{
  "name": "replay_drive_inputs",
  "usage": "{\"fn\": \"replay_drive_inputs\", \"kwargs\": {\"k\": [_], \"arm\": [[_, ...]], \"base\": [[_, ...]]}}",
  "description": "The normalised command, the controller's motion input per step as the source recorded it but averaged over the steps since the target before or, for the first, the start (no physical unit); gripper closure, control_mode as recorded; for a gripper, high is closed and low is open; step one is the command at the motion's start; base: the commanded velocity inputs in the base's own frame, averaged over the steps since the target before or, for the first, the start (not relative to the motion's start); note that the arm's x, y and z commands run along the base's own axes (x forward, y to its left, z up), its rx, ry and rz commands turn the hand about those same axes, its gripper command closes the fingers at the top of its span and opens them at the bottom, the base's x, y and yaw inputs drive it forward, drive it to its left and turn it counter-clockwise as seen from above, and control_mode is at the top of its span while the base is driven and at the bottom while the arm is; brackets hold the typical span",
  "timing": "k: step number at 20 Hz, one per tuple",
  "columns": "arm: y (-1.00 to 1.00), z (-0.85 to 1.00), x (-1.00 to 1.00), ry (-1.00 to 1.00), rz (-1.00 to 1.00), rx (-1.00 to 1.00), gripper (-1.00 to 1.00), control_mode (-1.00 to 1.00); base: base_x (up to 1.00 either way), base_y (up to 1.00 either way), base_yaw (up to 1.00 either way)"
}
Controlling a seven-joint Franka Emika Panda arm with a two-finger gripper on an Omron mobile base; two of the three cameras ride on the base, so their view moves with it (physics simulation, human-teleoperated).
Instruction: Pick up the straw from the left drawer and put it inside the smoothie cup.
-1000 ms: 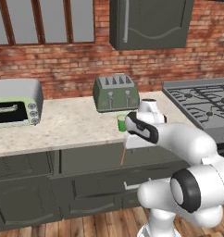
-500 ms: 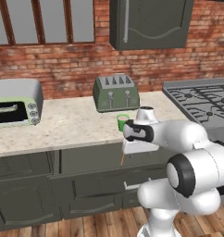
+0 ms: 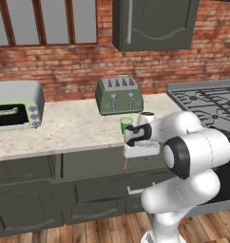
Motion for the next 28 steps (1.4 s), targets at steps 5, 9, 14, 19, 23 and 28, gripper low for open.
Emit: {"fn": "replay_drive_inputs", "kwargs": {"k": [5, 9, 14, 19, 23, 28], "arm": [[0.0, -0.23, 0.37, 0.0, 0.0, -0.01, -1.0, -1.0], [0.0, -0.29, 0.28, 0.0, 0.0, -0.01, -1.0, -1.0], [0.0, -0.35, 0.17, 0.0, 0.0, -0.02, -1.0, -1.0], [0.0, -0.4, 0.14, 0.0, 0.0, -0.02, -1.0, -1.0], [0.0, -0.46, 0.09, 0.0, 0.0, -0.02, -1.0, -1.0], [0.0, -0.47, 0.01, 0.01, 0.0, -0.02, -1.0, -1.0]], "base": [[0.0, 0.0, 0.0], [0.0, 0.0, 0.0], [0.0, 0.0, 0.0], [0.0, 0.0, 0.0], [0.0, 0.0, 0.0], [0.0, 0.0, 0.0]]}}
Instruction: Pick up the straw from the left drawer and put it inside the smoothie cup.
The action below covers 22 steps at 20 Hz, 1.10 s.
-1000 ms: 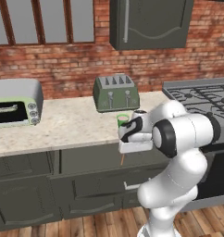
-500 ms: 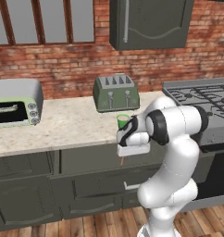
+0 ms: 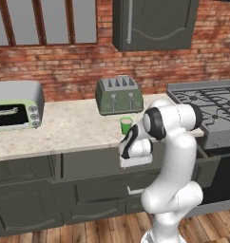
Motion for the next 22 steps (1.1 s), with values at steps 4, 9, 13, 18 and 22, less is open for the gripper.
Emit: {"fn": "replay_drive_inputs", "kwargs": {"k": [4, 9, 13, 18, 22], "arm": [[0.0, -0.33, -0.01, 0.05, 0.0, 0.0, -1.0, -1.0], [0.0, -0.08, -0.31, 0.05, 0.0, 0.0, -1.0, -1.0], [0.0, 0.0, -0.72, 0.01, 0.0, 0.0, -1.0, -1.0], [0.0, 0.04, -0.94, 0.0, 0.01, 0.0, -1.0, -1.0], [0.0, 0.18, -1.0, 0.0, 0.04, 0.0, -1.0, -1.0]], "base": [[0.0, 0.0, 0.0], [0.0, 0.0, 0.0], [0.0, 0.0, 0.0], [0.0, 0.0, 0.0], [0.0, 0.0, 0.0]]}}
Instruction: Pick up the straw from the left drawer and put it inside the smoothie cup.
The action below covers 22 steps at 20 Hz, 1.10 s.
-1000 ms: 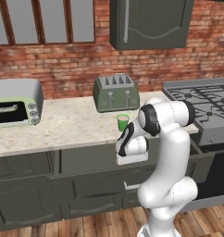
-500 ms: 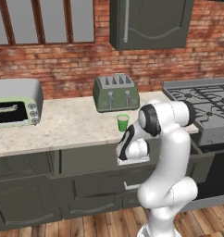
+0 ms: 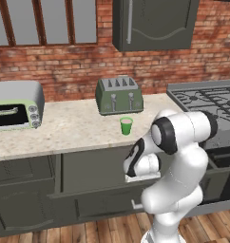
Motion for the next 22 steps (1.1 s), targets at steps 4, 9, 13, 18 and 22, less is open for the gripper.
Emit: {"fn": "replay_drive_inputs", "kwargs": {"k": [4, 9, 13, 18, 22], "arm": [[0.0, 0.36, -0.8, 0.0, 0.06, 0.0, -1.0, -1.0], [0.0, 0.52, -0.13, 0.0, 0.03, 0.0, -1.0, -1.0], [0.0, 0.38, 0.19, 0.0, 0.0, 0.0, -1.0, -1.0], [0.0, 0.12, 0.33, 0.0, 0.0, 0.0, -1.0, -1.0], [0.0, 0.0, 0.34, 0.0, 0.0, 0.0, -1.0, -1.0]], "base": [[0.0, 0.0, 0.0], [0.0, 0.0, 0.0], [0.0, 0.0, 0.0], [0.0, 0.0, 0.0], [0.0, 0.0, 0.0]]}}
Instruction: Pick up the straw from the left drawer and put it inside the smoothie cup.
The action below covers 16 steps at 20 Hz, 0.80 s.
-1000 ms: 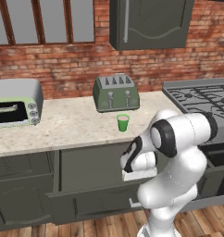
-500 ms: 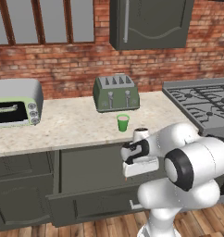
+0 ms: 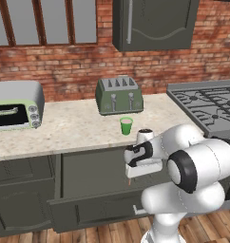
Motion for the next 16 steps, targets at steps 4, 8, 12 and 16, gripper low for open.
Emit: {"fn": "replay_drive_inputs", "kwargs": {"k": [4, 8, 12, 16], "arm": [[0.0, 0.0, 0.36, 0.0, 0.0, 0.0, -1.0, -1.0], [0.0, 0.0, 0.41, 0.0, -0.01, 0.0, -1.0, -1.0], [0.0, 0.0, 0.35, 0.0, 0.0, 0.0, -1.0, -1.0], [0.0, -0.03, 0.3, 0.0, 0.0, 0.0, -1.0, -1.0]], "base": [[0.0, 0.0, 0.0], [0.0, 0.0, 0.0], [0.0, 0.0, 0.0], [0.0, 0.0, 0.0]]}}
